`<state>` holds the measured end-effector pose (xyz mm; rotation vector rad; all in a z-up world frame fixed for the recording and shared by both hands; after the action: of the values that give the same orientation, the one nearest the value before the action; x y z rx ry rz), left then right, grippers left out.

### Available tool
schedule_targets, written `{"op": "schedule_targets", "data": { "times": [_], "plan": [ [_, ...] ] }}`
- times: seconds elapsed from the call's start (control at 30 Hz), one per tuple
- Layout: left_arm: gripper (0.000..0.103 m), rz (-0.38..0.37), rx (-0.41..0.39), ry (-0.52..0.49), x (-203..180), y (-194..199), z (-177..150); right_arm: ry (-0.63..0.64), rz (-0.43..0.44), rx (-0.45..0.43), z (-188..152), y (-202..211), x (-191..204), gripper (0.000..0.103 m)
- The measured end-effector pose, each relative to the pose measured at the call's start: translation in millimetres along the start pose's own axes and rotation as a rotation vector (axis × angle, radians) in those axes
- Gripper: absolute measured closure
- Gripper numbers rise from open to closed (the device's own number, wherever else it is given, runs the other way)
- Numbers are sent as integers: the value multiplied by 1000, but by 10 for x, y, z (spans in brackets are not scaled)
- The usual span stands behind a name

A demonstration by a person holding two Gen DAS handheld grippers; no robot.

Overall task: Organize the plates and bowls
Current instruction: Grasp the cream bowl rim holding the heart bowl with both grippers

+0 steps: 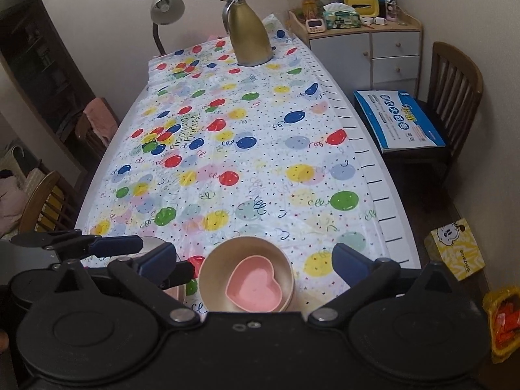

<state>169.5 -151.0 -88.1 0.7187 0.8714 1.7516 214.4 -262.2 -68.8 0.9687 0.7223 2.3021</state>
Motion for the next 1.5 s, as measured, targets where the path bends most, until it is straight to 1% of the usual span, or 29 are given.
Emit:
{"op": "schedule_targets", "data": {
  "times": [0.13, 0.23, 0.4, 0.57, 0.63, 0.77, 0.87, 1.1, 1.17, 1.2, 1.33, 1.37, 1.4, 1.43, 1.5],
  "plan": [
    [29, 34, 34, 33, -52, -148, -70, -31, 21, 37, -11, -91, -183, 1],
    [29, 59, 73, 58, -84, -299, -141, -64, 21, 83, -57, -227, -350, 1],
    [29, 102, 149, 113, -92, -575, -301, -131, 27, 164, -212, -491, -581, 2],
    [29, 137, 220, 175, -54, -821, -454, -152, 31, 225, -347, -743, -725, 5],
    [29, 141, 237, 197, -53, -890, -484, -174, 40, 243, -391, -834, -773, 7],
    [29, 154, 244, 218, -70, -971, -503, -187, 52, 273, -456, -979, -812, 11],
    [29, 170, 245, 227, -70, -1024, -497, -206, 53, 285, -481, -1074, -843, 16],
    [30, 160, 288, 270, -84, -1106, -564, -223, 58, 299, -519, -1190, -866, 29],
    [31, 162, 290, 271, -94, -1119, -574, -224, 65, 303, -530, -1204, -858, 32],
    [34, 163, 291, 272, -97, -1122, -576, -224, 69, 305, -532, -1211, -852, 35],
    [39, 152, 289, 274, -120, -1116, -558, -222, 63, 313, -544, -1229, -861, 41],
    [44, 147, 289, 276, -128, -1114, -553, -225, 64, 311, -545, -1234, -864, 42],
    [47, 140, 291, 280, -136, -1111, -546, -230, 67, 311, -548, -1241, -865, 45],
    [48, 136, 291, 278, -145, -1108, -541, -235, 70, 312, -549, -1246, -865, 47],
    [54, 129, 293, 280, -156, -1105, -535, -245, 79, 321, -562, -1267, -855, 57]
  ]
}}
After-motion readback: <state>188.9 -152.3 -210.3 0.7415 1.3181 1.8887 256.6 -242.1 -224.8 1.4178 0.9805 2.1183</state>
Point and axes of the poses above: each gripper's, at about its wrist camera, not at the fingertips, and y roughly against the way its jaws point, x to its left, z to its top, the point moved 9 cm from there along -y, roughly the way its jaws point, and after that the axes turned 15 degrees about z, right-handed, at the moved point
